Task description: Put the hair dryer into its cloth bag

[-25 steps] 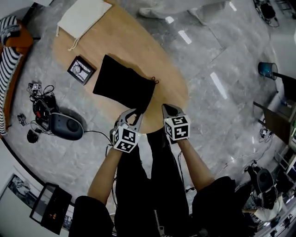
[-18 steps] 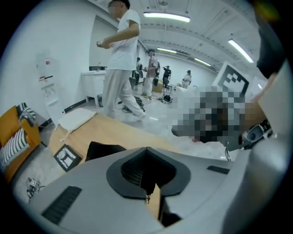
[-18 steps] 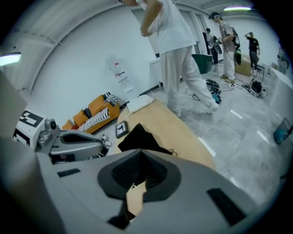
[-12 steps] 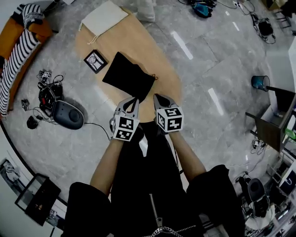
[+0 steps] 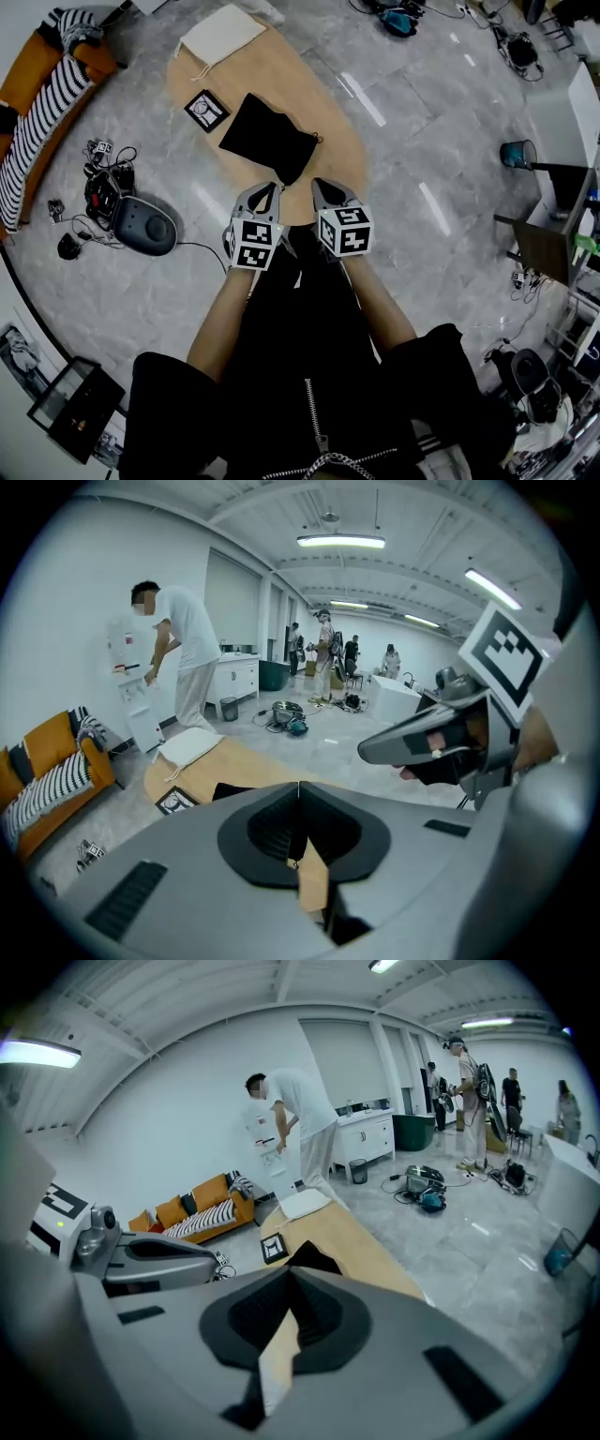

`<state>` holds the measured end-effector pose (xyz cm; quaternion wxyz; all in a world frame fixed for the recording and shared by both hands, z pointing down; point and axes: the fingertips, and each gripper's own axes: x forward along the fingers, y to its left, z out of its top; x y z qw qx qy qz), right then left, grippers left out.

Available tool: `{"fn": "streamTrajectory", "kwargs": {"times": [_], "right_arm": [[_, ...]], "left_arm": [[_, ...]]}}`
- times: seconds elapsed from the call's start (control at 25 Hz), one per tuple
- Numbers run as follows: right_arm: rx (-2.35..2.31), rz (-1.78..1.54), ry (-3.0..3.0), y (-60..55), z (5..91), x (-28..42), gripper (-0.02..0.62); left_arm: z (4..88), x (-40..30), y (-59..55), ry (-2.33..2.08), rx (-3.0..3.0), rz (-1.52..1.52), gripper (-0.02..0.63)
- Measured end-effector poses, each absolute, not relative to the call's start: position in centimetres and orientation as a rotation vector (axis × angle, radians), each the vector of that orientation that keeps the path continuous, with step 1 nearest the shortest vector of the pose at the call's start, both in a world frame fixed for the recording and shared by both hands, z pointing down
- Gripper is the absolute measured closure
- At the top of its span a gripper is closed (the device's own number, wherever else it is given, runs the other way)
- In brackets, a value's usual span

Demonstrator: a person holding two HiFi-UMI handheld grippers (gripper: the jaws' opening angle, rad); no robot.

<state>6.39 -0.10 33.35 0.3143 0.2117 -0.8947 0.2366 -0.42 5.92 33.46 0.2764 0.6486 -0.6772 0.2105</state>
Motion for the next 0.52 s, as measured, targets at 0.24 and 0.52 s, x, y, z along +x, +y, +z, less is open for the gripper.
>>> {"fn": "streamTrajectory", "kwargs": {"times": [0.24, 0.52], "right_arm": [[0.588, 0.608, -2.406, 2.1, 30.5, 7.2, 0.587], [0.633, 0.614, -2.429, 4.0, 29.1, 8.4, 0.587]], "left_arm": [[31.2, 0.6, 8.1, -1.834, 1.771, 0.563, 0.591], [30.2, 1.8, 10.6, -1.825, 1.803, 0.556, 0.591]]}}
